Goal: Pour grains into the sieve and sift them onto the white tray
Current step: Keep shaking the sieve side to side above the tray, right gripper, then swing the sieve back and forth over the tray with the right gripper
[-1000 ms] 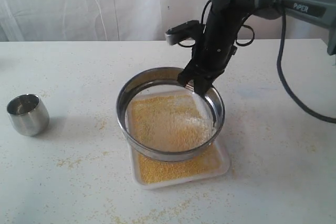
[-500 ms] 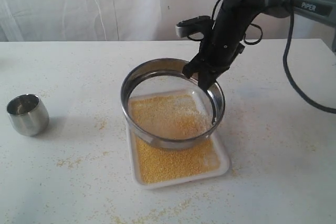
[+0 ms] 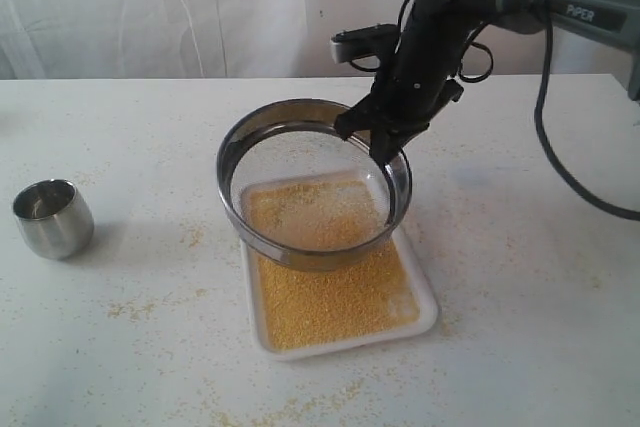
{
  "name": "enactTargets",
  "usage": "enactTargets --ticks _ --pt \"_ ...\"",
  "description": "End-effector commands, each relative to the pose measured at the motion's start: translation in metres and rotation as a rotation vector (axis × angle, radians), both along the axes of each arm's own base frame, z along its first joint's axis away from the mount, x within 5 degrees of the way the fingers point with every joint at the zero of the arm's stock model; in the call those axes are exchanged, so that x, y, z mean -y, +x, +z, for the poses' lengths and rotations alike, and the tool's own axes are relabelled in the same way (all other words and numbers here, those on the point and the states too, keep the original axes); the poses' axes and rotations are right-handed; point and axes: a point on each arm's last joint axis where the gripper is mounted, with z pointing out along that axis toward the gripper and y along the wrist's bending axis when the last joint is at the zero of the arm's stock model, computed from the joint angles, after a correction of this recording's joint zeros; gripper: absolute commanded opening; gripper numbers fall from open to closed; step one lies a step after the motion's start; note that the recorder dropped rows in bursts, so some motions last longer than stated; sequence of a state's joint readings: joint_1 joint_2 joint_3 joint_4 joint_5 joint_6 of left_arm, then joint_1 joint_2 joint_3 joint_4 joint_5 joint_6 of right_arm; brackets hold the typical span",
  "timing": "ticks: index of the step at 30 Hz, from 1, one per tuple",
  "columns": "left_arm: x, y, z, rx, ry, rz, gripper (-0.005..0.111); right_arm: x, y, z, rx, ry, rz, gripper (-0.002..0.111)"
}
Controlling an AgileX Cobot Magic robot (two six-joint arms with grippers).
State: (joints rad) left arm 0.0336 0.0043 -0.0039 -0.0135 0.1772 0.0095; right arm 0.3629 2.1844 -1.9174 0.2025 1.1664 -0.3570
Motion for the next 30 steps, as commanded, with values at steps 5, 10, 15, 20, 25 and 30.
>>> enactTargets --ticks 5,10,15,20,25,30 --pt "0.000 0.000 -0.001 0.003 -0.012 0.002 0.000 0.001 -0.007 0.014 -0.019 0.013 0.041 0.000" --pt "0.000 0.000 -0.001 0.003 -0.012 0.002 0.000 0.010 0.006 0.017 0.083 -0.034 -0.224 0.000" --pt "0.000 0.000 -0.001 0.003 -0.012 0.002 0.000 -0.014 -0.013 0.017 0.006 0.089 0.221 0.000" --pt "0.000 0.000 -0.001 0.003 -0.012 0.002 0.000 0.006 0.000 0.016 0.043 -0.044 -0.194 0.000" --pt "0.000 0.000 -0.001 0.003 -0.012 0.002 0.000 -0.005 -0.008 0.013 0.026 -0.048 0.029 0.000" --pt "0.000 0.000 -0.001 0.003 -0.012 0.002 0.000 -0.014 -0.014 0.015 -0.007 0.040 0.148 0.000"
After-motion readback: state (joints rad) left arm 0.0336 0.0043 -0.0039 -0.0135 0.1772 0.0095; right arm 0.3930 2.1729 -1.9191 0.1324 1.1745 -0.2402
